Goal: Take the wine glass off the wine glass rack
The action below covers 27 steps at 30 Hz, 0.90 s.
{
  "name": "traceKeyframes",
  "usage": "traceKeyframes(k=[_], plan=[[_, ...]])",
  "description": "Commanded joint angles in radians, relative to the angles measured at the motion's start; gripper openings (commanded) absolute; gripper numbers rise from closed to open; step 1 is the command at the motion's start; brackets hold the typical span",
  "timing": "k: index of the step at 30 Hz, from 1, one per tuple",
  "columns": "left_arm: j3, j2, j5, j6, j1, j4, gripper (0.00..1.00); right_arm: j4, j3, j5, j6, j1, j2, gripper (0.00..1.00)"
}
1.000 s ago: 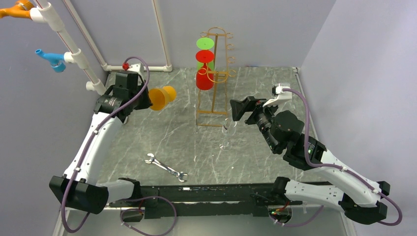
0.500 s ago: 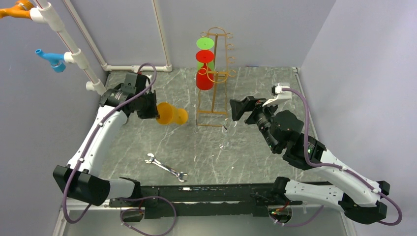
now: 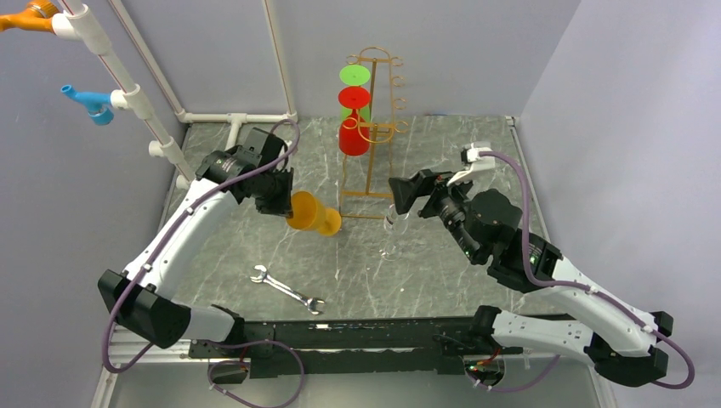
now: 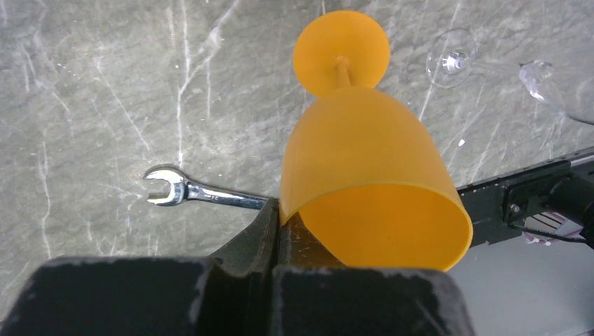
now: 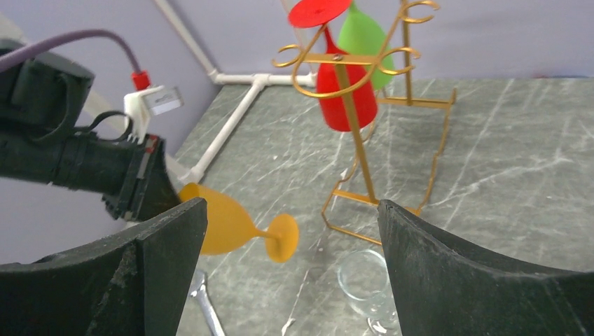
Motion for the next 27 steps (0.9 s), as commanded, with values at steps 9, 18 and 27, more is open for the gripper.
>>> traceKeyframes(k=[9,18,27], plan=[[0.08,0.04,-0.007,-0.042,-0.118,-0.047,0.0,-0.135,0.118,-0.389,0.109,-0.001,0.128,0.94],[0.096,0.155,-0.073,-0.066,-0.185,-0.087,0.0,-0.162,0.084,-0.345,0.11,-0.001,0.099,0.95],[0.118,0.243,-0.142,-0.103,-0.233,-0.087,0.02,-0.191,0.095,-0.303,0.088,-0.002,0.085,0.95]])
